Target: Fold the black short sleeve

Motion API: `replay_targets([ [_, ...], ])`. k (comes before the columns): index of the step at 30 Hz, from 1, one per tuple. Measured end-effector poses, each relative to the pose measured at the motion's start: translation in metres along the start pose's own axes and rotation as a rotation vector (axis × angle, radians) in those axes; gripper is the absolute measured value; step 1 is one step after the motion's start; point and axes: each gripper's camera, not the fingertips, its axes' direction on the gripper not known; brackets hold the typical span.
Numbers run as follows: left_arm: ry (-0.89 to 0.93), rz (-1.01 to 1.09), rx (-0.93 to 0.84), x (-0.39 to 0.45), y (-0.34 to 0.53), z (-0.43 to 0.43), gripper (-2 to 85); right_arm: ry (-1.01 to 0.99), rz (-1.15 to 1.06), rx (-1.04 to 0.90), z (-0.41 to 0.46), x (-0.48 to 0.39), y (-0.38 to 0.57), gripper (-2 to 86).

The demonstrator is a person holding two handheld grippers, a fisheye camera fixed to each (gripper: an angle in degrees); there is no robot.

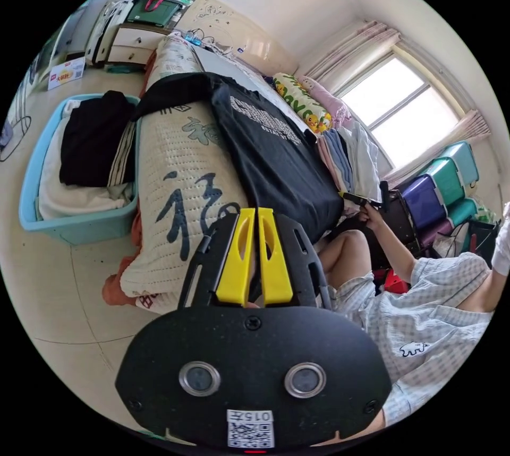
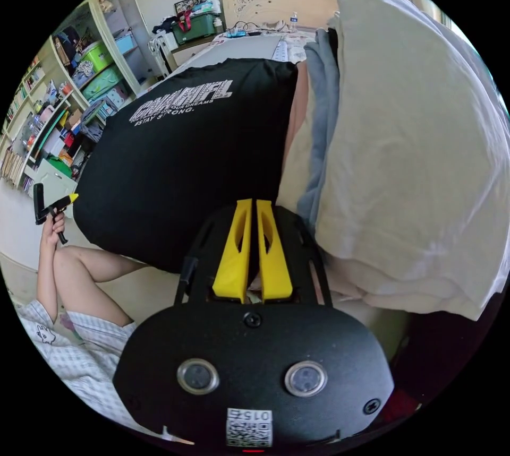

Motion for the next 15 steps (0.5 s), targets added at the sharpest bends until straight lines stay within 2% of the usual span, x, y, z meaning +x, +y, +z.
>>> replay_targets([
  [6, -0.007, -0.036, 0.0, -0.02, 0.017, -0.014, -0.4, 0.188, -0.127, -0.037, 0.0, -0.026, -0.007, -0.1],
  [10, 0.071, -0.061, 0.01, -0.039, 0.017, -0.018, 0.1, 0.212, -0.127, -0.007, -0.002, -0.033, -0.008, 0.0],
  [13, 0.108, -0.139, 0.156, -0.063, 0.023, -0.042, 1.0, 0.171, -0.098, 0.032, -0.008, -0.028, -0.008, 0.0],
  [15, 0.028, -0.248, 0.302, -0.085, 0.026, -0.062, 2.3, 0.15, -0.091, 0.023, -0.011, -0.027, -0.016, 0.0],
])
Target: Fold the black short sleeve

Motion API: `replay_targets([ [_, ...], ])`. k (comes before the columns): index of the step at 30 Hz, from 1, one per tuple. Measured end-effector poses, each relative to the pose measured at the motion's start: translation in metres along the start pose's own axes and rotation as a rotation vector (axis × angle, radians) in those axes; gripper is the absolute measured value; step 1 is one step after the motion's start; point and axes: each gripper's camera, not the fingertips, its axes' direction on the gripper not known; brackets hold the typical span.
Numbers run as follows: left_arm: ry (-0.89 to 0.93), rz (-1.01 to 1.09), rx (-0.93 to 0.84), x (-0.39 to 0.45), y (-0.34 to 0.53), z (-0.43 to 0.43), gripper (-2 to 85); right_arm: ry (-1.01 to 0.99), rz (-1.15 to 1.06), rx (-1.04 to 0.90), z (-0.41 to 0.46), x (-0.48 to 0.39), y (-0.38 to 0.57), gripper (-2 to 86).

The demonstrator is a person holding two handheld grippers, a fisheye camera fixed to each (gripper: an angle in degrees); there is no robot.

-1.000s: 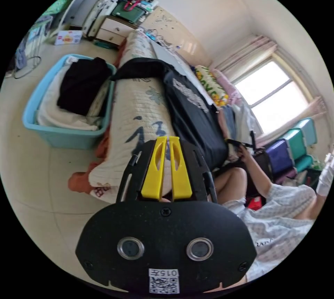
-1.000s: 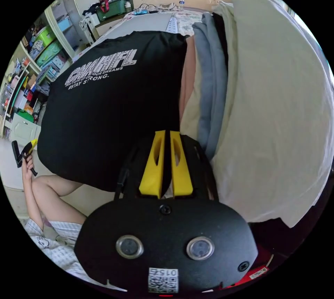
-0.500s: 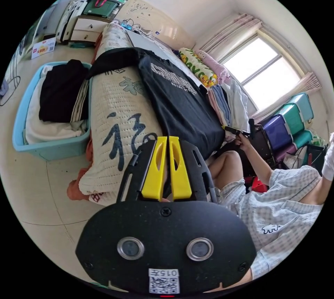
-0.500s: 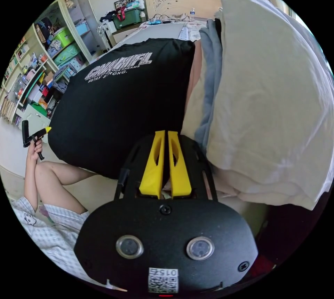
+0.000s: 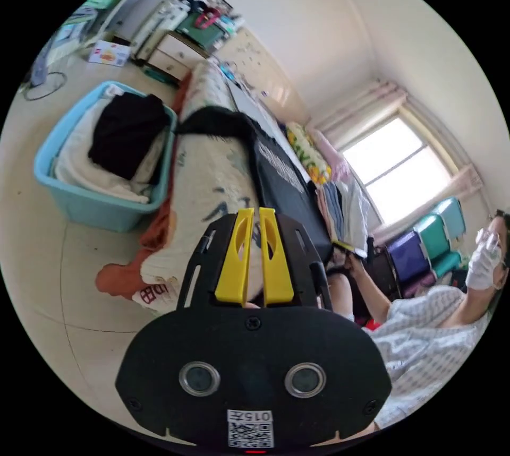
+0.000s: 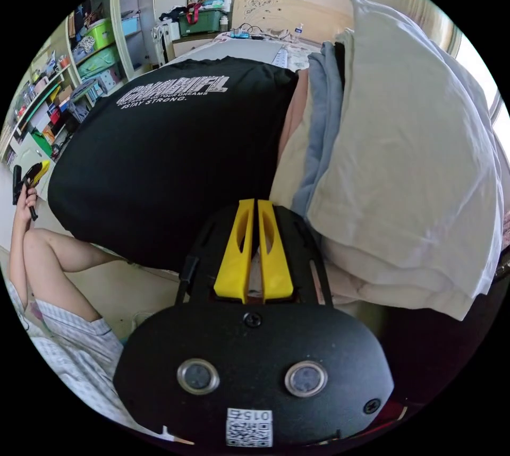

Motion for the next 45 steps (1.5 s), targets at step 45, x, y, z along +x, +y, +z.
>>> replay_targets([
  [45, 0.028, -0.134, 0.006, -0.115, -0.259, 0.15, -0.2, 0.183, -0.098, -0.234, -0.004, -0.071, -0.124, -0.1],
])
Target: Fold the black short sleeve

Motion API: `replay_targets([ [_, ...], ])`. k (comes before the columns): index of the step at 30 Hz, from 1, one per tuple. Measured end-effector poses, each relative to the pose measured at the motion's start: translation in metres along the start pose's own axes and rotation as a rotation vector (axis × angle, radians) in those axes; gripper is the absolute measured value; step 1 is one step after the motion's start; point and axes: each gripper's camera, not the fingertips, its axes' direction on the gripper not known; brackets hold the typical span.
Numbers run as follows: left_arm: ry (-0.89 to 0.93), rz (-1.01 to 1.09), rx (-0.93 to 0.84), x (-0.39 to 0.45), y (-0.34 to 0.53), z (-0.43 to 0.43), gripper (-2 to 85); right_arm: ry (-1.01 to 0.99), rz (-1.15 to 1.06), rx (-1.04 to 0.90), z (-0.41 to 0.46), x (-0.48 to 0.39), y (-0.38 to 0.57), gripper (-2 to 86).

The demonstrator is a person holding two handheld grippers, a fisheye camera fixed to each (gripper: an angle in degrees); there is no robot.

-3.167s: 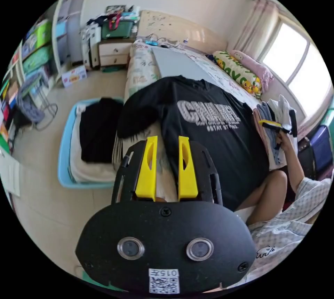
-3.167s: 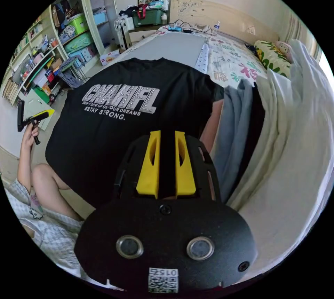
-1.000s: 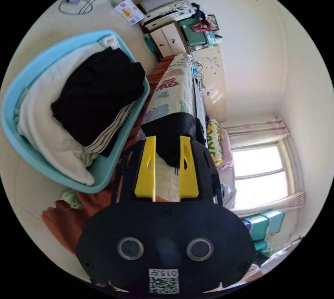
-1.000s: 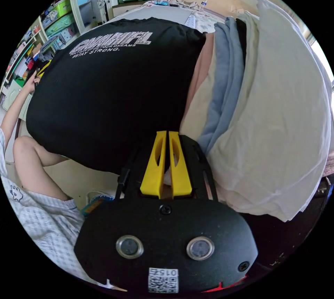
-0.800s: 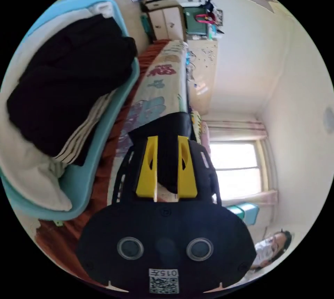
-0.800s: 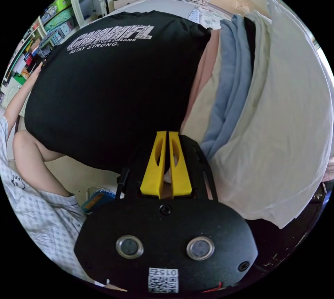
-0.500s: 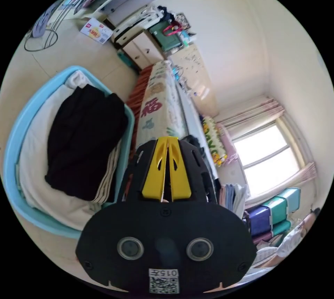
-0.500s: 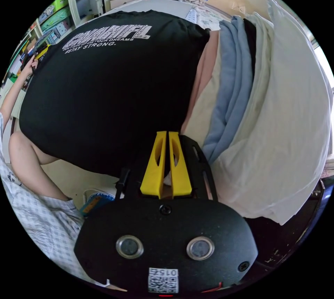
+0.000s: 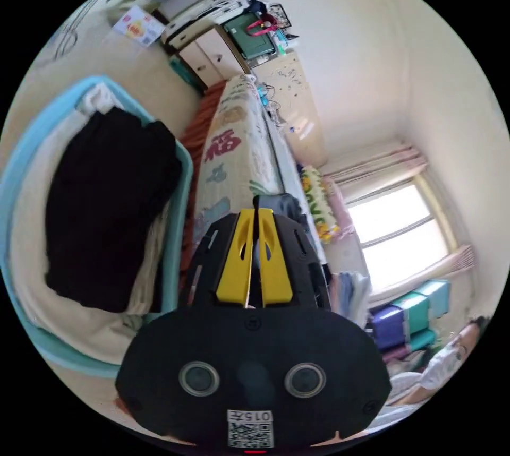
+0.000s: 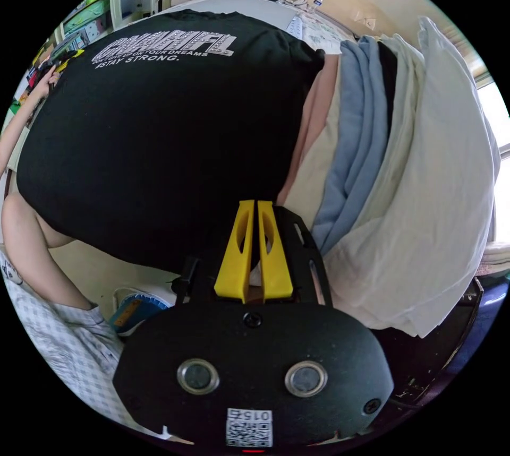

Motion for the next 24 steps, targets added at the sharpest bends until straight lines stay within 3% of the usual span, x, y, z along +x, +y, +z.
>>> replay_targets([
  [5, -0.226, 0.116, 0.113, 0.052, -0.011, 0.004, 0.4, 0.009, -0.009, -0.01, 0.002, -0.002, 0.003, -0.1],
  [9, -0.481, 0.109, 0.072, 0.071, 0.0, 0.032, 4.7, 0.003, -0.013, -0.012, 0.005, 0.0, 0.01, -0.1],
  [12, -0.567, 0.117, 0.091, 0.083, 0.02, 0.016, 7.7, -0.02, -0.001, 0.012, 0.008, 0.005, 0.022, -0.1],
  [14, -0.515, 0.126, 0.115, 0.092, 0.037, -0.004, 8.0, -0.046, 0.019, 0.034, 0.01, 0.011, 0.031, -0.1],
  [18, -0.246, 0.215, 0.139, 0.137, 0.113, -0.052, 7.7, -0.12, 0.07, 0.103, 0.016, 0.026, 0.056, 0.1],
  [24, -0.208, 0.339, -0.04, 0.216, 0.249, -0.072, 12.9, -0.187, 0.107, 0.161, 0.021, 0.041, 0.088, 1.4],
])
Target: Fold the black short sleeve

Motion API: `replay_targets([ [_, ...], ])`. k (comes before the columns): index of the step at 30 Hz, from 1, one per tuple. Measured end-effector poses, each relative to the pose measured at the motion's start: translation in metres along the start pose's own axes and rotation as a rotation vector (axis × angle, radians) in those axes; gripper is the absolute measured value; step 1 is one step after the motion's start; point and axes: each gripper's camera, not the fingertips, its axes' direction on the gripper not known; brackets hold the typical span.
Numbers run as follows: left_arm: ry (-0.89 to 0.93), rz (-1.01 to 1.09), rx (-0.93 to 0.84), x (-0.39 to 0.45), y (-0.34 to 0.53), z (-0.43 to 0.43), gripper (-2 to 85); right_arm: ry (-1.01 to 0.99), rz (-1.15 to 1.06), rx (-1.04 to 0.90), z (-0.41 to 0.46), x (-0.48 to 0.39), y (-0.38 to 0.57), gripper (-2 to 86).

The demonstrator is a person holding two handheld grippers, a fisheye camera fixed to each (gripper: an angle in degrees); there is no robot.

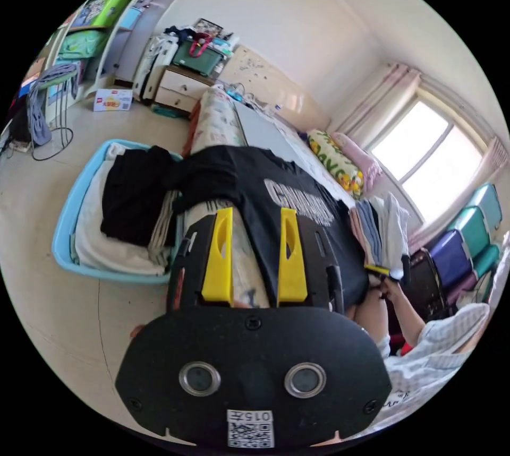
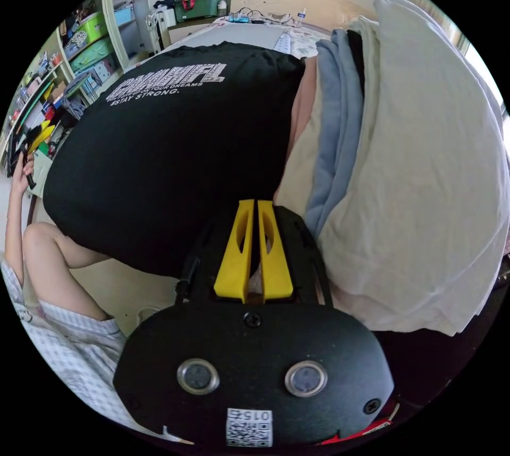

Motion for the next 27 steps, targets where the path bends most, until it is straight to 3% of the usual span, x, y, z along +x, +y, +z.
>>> replay_targets([
  [4, -0.077, 0.068, -0.136, 0.046, 0.056, -0.006, 13.6, 0.002, 0.001, 0.033, -0.012, -0.002, 0.03, 5.3],
  [9, -0.07, 0.022, -0.23, 0.065, 0.114, -0.005, 13.4, -0.168, 0.078, 0.105, -0.017, 0.022, 0.091, 8.0],
  [12, -0.12, 0.025, -0.2, 0.076, 0.127, -0.009, 10.8, -0.232, 0.1, 0.112, -0.011, 0.03, 0.107, 7.8],
  [17, -0.165, 0.057, -0.249, 0.089, 0.131, -0.01, 0.9, -0.153, 0.018, 0.09, -0.007, 0.021, 0.114, 1.7],
  [27, -0.264, 0.104, -0.238, 0.107, 0.146, -0.012, -0.3, 0.005, -0.046, 0.035, 0.006, -0.005, 0.132, 0.1],
])
